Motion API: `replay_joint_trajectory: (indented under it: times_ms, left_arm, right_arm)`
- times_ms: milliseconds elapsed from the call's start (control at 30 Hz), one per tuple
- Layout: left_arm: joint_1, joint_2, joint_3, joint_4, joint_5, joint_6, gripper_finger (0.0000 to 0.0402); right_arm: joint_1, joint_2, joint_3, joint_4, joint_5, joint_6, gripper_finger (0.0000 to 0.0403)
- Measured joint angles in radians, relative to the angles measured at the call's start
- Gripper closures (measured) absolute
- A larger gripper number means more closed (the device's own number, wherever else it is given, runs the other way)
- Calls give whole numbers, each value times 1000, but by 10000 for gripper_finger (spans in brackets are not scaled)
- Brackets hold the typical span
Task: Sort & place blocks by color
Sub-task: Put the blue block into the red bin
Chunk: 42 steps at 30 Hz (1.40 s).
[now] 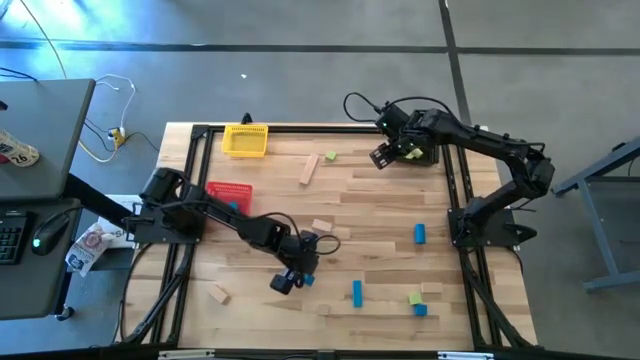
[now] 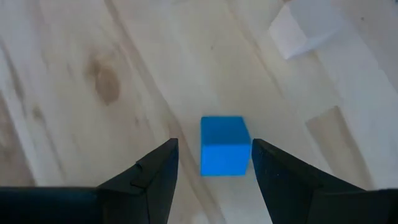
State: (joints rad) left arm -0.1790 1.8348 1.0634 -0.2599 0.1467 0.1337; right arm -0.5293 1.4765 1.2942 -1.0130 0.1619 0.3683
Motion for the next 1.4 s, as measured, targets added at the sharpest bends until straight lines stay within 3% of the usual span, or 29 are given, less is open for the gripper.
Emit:
replay_joint_trajectory:
  times_ms: [1133, 1400]
  left_arm:
    - [-23, 97, 2, 80, -10, -52, 216]
    - [-19, 98, 3, 82, -14, -52, 298]
  right_arm:
    - [55, 0, 0, 6, -6, 18, 219]
    - [55, 0, 0, 6, -6, 18, 219]
